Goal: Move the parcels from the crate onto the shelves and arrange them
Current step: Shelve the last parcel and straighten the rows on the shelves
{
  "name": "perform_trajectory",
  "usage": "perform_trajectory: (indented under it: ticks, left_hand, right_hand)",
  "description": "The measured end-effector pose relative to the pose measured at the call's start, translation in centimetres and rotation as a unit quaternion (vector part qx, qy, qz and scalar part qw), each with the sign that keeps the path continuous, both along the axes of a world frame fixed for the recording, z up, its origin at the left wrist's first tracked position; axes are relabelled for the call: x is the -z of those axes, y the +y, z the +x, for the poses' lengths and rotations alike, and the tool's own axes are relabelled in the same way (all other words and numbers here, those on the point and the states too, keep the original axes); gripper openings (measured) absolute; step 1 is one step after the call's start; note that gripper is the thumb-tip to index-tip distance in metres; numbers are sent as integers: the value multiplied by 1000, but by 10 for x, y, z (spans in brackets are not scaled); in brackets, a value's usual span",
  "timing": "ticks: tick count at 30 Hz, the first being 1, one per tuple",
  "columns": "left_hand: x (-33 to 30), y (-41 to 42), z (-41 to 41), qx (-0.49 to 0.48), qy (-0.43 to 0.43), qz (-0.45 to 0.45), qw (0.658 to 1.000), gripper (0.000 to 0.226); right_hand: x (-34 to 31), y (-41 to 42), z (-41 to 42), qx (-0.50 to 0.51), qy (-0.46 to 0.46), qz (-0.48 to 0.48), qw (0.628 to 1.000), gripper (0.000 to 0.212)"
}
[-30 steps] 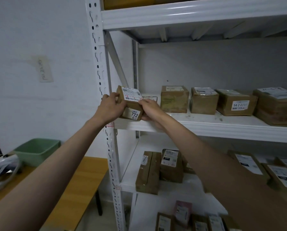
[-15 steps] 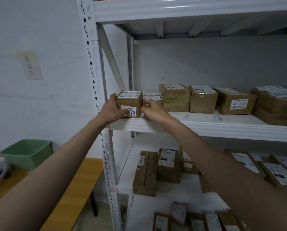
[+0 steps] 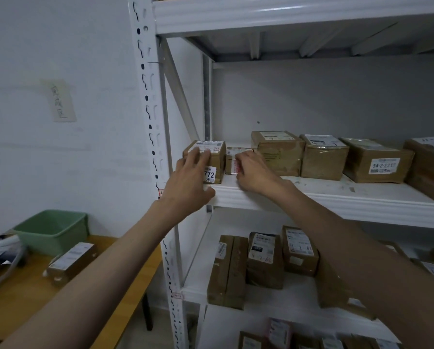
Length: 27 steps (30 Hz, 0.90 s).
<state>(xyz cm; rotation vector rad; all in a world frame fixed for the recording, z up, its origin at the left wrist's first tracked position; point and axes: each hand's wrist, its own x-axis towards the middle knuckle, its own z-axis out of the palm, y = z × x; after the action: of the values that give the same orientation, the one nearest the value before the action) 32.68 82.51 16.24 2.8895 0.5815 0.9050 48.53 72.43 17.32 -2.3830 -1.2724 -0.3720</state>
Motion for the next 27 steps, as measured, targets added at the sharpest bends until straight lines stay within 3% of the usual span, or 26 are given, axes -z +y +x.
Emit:
perform_trajectory:
  ticks: [10,17,22,27]
  left_hand:
    - [-27,42,52,-9,114,-3,993,89]
    - [-28,58,73,-17,153,37,987,96]
    - [-32,63,72,6,155,42,987,95]
    - [-39,67,71,30,160,42,986,99]
  right_hand:
    - [-4,19,15,8,-49,-87,995,29]
    - [-6,24,14,14,-38,-105,994,46]
    - [-16,11,-6,21,-25,-34,999,42]
    - [-38,-23,-3,84,-90,13,992,57]
